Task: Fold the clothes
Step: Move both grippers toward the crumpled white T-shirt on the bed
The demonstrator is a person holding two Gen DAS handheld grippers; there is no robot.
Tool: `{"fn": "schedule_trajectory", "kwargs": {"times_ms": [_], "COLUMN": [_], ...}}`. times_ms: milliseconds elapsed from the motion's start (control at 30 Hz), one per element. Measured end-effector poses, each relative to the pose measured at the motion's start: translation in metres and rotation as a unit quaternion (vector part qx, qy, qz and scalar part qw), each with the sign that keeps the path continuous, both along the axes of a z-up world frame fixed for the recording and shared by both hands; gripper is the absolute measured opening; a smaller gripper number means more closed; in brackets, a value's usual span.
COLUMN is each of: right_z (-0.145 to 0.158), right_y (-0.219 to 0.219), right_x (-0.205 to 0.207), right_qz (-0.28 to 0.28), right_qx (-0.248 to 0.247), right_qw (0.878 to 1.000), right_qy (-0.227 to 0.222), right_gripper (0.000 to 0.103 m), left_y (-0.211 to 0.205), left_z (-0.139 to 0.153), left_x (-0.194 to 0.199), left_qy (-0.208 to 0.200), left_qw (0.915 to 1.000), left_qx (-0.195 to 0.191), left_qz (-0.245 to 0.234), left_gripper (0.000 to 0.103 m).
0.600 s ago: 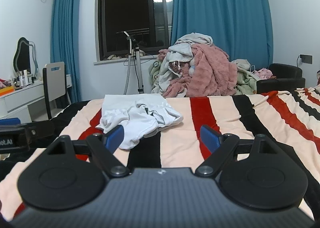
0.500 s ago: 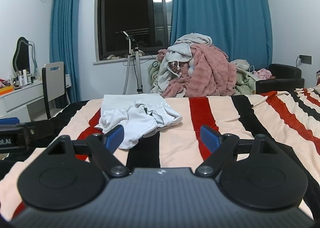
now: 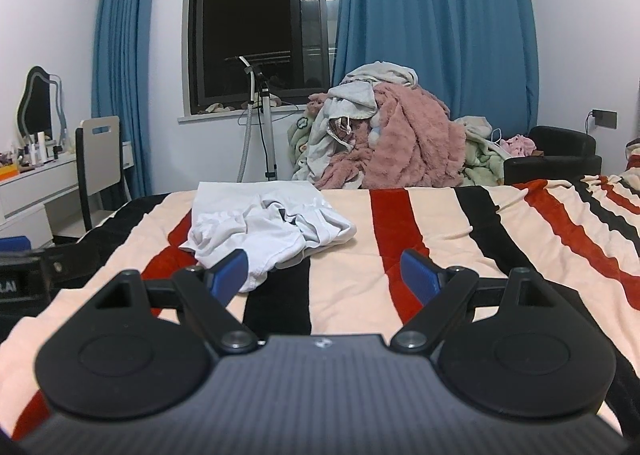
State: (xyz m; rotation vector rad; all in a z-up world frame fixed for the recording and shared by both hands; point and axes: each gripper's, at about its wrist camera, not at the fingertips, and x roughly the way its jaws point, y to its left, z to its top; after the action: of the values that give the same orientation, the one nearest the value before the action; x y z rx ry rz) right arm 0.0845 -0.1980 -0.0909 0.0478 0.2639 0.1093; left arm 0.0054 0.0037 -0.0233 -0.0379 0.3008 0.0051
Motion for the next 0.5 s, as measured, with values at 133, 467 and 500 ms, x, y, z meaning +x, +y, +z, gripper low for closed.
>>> {"fn": "schedule_trajectory", "kwargs": {"times_ms": [133, 467, 500], "right_z": [0.002, 0.035, 0.041], "right_y": [0.000, -0.004, -0.004], "right_x": [0.002, 0.017, 0.020], "right_qz": [-0.001, -0.025, -0.029], "right_qx": [0.005, 0.015, 0.014], "right_qw": [1.000, 0.999, 0.999], "right_qy": [0.012, -0.019, -0.025], "right_gripper": [0.085, 0.085, 0.085], "left_y": [0.001, -0.003, -0.003], "left_z": [-0.005, -0.010, -0.011], "left_x": [0.004, 0.009, 0.009], "left_qy": [0.007, 0.018, 0.018], "left_qw": [1.0000, 0.9998, 0.9998], "left_qx": [-0.002, -0.004, -0.004], "left_qz": [-0.001, -0.006, -0.005], "left_gripper": [0.103, 0.103, 0.103]}}
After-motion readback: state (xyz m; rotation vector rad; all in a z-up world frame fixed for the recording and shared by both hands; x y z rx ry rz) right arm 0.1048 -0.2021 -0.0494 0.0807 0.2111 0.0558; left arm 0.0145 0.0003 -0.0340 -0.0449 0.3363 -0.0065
